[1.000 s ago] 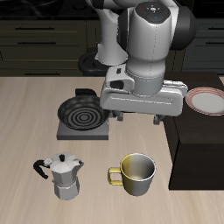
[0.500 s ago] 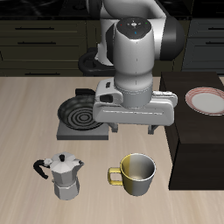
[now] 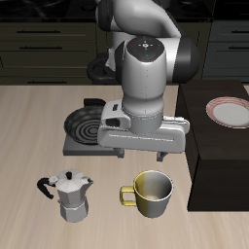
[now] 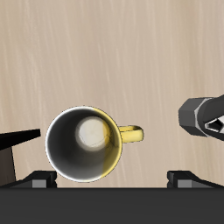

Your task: Place the mug on the plate

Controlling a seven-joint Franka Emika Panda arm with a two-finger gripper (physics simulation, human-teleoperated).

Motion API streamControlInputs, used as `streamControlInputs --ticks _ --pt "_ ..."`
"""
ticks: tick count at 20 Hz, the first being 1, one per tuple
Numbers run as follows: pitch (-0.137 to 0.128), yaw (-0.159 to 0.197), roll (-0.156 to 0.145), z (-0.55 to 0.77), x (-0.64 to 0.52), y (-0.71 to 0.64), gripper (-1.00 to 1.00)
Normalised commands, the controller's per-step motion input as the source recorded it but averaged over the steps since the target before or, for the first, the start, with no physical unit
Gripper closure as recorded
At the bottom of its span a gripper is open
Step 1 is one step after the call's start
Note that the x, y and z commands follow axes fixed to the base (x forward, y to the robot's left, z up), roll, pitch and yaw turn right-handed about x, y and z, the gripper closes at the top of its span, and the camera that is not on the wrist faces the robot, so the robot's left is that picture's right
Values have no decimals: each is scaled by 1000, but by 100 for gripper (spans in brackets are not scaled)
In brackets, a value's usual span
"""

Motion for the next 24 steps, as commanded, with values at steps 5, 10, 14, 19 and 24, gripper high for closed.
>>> streamControlInputs --ticks 5,10,14,19,24 --pt "21 -46 -27 -333 -19 -55 -100" --pt "8 -32 18 -321 -186 25 -100" --pt "5 3 -23 -235 -7 -63 -100" --pt "19 -15 -11 -215 32 -45 -100" --pt "29 3 0 -267 -15 -10 -100"
